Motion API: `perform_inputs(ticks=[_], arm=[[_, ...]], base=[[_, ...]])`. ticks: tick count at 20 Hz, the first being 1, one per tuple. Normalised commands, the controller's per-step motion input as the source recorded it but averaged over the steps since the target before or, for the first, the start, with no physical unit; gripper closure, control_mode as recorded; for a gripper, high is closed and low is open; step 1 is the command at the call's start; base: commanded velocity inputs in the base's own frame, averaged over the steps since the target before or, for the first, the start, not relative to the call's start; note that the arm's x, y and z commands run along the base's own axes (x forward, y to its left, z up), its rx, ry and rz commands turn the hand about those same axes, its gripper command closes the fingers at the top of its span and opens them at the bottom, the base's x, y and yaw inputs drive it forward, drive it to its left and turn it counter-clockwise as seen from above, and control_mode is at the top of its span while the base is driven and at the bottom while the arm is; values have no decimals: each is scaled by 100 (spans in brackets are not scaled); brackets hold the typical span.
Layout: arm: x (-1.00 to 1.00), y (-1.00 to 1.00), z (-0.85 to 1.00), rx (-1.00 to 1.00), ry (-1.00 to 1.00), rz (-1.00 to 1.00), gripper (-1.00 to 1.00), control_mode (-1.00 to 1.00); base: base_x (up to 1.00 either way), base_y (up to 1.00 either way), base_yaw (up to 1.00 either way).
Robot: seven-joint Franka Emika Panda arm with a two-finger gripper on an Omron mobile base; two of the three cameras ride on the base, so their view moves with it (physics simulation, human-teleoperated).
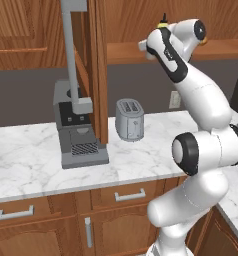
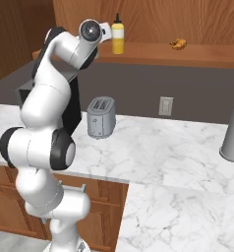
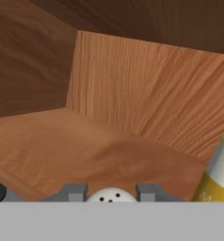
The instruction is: Pick the shaker and mustard from the counter and place them in the cabinet.
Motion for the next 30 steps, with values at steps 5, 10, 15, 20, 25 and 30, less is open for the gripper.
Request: perform_inputs(ticks=[5, 10, 15, 20, 25, 30], arm=[[28, 0, -31, 0, 0, 0, 100, -100], [22, 0, -5, 0, 0, 0, 100, -100], [11, 0, 13, 0, 0, 0, 100, -100], [20, 0, 4, 0, 0, 0, 100, -100], [30, 0, -8, 0, 0, 0, 100, -100], [33, 0, -14, 0, 0, 0, 100, -100]], base=[[0, 0, 0], [0, 0, 0], [0, 0, 0], [0, 0, 0], [0, 0, 0], [0, 0, 0]])
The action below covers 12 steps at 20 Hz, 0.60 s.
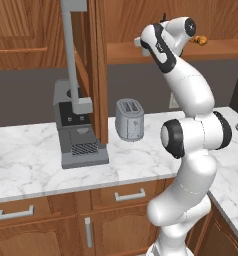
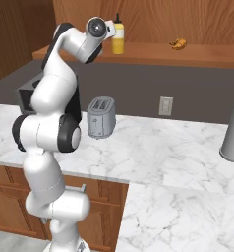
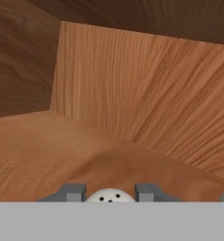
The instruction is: Pick the shaker and mustard from the counter and place them in the cabinet.
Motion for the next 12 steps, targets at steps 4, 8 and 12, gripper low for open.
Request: perform_inputs(ticks=[4, 8, 12], arm=[[37, 0, -23, 0, 0, 0, 100, -100], [31, 0, -45, 0, 0, 0, 100, -100], [27, 0, -49, 0, 0, 1, 100, -100]], base=[[0, 0, 0], [0, 0, 0], [0, 0, 0]])
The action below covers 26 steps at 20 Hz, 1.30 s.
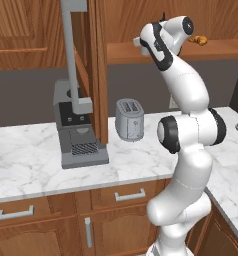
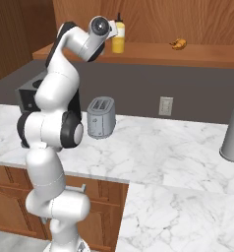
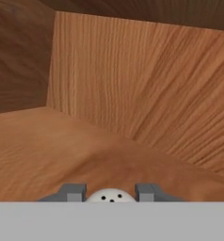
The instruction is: Pick the shaker and mustard from the counter and place them in the cabinet.
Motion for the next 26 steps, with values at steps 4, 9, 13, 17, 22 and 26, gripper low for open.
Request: perform_inputs(ticks=[4, 9, 13, 17, 22, 26], arm=[[26, 0, -44, 0, 0, 1, 100, -100], [-5, 21, -17, 0, 0, 3, 100, -100], [-18, 35, -1, -1, 0, 4, 100, -100], [0, 24, -10, -4, 0, 3, 100, -100], [0, 16, -31, -6, 0, 1, 100, -100], [0, 13, -49, -7, 0, 1, 100, -100]], base=[[0, 0, 0], [0, 0, 0], [0, 0, 0], [0, 0, 0], [0, 0, 0], [0, 0, 0]])
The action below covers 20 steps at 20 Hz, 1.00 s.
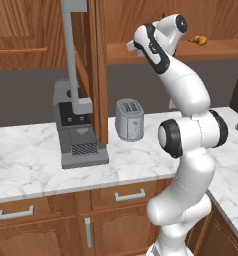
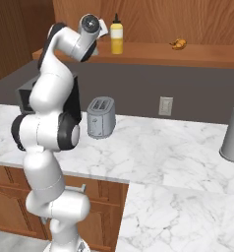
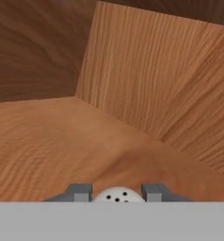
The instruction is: Pick the shaker and mustard from the counter and place them in the cabinet.
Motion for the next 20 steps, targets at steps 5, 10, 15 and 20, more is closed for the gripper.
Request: perform_inputs(ticks=[5, 10, 15, 20], arm=[[0, 6, -44, -5, 0, 0, 100, -100], [4, 0, -14, -5, 0, 0, -100, -100], [0, -8, 0, -6, 0, 0, -100, -100], [0, -10, -2, -5, 0, 0, -100, -100]], base=[[0, 0, 0], [0, 0, 0], [0, 0, 0], [0, 0, 0]])
